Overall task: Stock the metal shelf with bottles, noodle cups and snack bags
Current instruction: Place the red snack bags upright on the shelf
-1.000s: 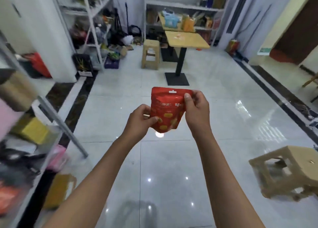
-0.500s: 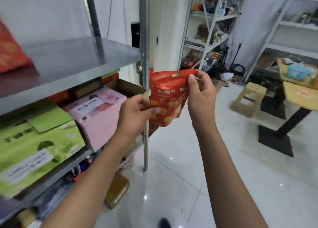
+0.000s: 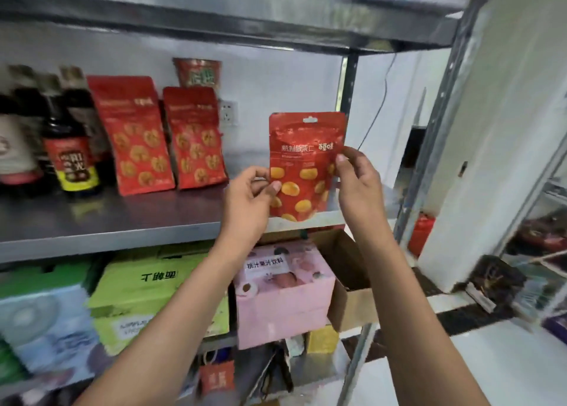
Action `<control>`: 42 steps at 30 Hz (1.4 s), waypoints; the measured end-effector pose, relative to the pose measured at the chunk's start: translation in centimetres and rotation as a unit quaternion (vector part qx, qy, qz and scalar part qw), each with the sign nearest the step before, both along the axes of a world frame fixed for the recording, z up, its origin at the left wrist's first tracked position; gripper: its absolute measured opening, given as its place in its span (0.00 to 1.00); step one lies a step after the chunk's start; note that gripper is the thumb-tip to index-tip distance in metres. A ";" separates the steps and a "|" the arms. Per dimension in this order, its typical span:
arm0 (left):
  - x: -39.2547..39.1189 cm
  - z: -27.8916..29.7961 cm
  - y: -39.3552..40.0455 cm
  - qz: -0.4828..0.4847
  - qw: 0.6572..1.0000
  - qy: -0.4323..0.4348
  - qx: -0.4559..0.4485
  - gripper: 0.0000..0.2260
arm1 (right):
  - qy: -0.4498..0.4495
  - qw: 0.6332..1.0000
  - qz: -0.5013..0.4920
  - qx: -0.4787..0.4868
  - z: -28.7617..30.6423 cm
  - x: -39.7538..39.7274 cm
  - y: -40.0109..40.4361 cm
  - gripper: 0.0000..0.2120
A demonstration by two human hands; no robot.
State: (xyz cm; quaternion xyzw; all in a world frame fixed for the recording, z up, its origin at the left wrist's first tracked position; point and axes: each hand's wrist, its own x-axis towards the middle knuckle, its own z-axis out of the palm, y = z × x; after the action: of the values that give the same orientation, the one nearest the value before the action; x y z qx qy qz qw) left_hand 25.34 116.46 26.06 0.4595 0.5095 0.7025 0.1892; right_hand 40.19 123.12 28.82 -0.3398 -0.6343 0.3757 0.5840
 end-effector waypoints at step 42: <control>-8.1 -1.4 18.3 0.231 0.954 0.179 -0.066 0.29 | -0.071 0.979 -0.087 -0.169 -4.1 -9.1 15.5 0.11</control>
State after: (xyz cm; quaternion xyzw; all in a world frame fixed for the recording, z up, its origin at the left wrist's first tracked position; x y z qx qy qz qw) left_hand 17.22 134.75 24.70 0.4338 0.6726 0.5981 -0.0421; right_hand 31.08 138.64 24.69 -0.5133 -0.5694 0.4001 0.5022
